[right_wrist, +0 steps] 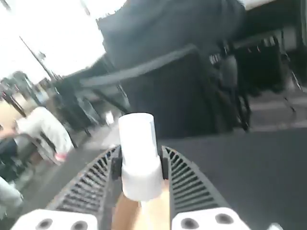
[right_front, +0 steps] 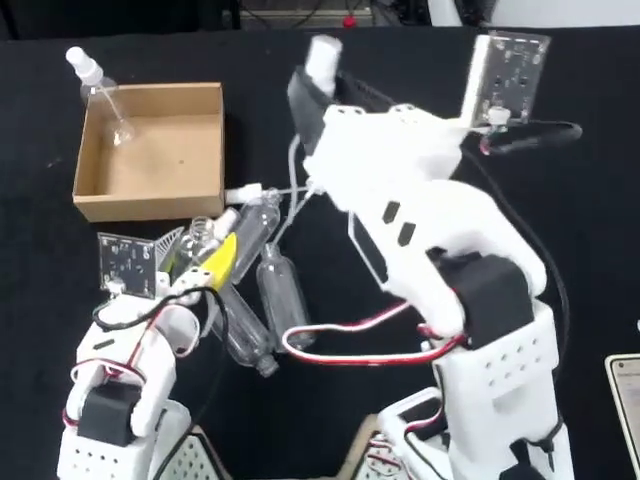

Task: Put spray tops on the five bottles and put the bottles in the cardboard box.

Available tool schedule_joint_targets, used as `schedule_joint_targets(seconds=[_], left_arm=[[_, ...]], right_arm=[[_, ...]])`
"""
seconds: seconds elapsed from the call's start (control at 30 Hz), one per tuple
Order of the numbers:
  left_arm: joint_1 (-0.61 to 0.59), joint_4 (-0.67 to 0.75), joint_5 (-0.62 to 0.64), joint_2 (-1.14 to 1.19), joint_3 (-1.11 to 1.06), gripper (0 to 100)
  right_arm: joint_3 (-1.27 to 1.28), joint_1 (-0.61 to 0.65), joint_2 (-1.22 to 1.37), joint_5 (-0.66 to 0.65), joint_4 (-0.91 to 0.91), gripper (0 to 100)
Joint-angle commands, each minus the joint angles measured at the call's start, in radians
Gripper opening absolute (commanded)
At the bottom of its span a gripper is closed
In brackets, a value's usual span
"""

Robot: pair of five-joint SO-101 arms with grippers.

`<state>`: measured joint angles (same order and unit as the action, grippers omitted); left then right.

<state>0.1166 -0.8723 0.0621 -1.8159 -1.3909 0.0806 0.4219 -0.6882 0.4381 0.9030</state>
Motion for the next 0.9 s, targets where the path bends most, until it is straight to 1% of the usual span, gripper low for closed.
schedule_joint_targets(seconds=[0.0, 0.13, 0.23, 0.33, 0.5, 0.73, 0.87], left_arm=[[0.114, 0.097, 0.009, -0.008, -0.035, 8], [0.245, 0.258, 0.002, -0.008, -0.131, 8], [0.291, 0.342, 0.002, -0.008, -0.182, 8], [0.272, 0.379, 0.002, -0.008, -0.200, 8], [0.214, 0.377, 0.002, -0.009, -0.194, 8], [0.206, 0.379, 0.003, -0.009, -0.194, 8], [0.206, 0.379, 0.005, -0.009, -0.194, 8]], right_arm=[[0.047, 0.026, -0.028, 0.012, -0.143, 1.8], [0.160, 0.028, -0.033, 0.012, -0.275, 1.8], [0.206, 0.025, -0.033, 0.012, -0.345, 1.8], [0.214, 0.029, -0.033, 0.009, -0.331, 1.8], [0.217, 0.031, -0.033, 0.005, -0.307, 1.8], [0.242, 0.032, -0.038, 0.009, -0.301, 1.8], [0.242, 0.097, -0.104, 0.003, -0.222, 1.9]])
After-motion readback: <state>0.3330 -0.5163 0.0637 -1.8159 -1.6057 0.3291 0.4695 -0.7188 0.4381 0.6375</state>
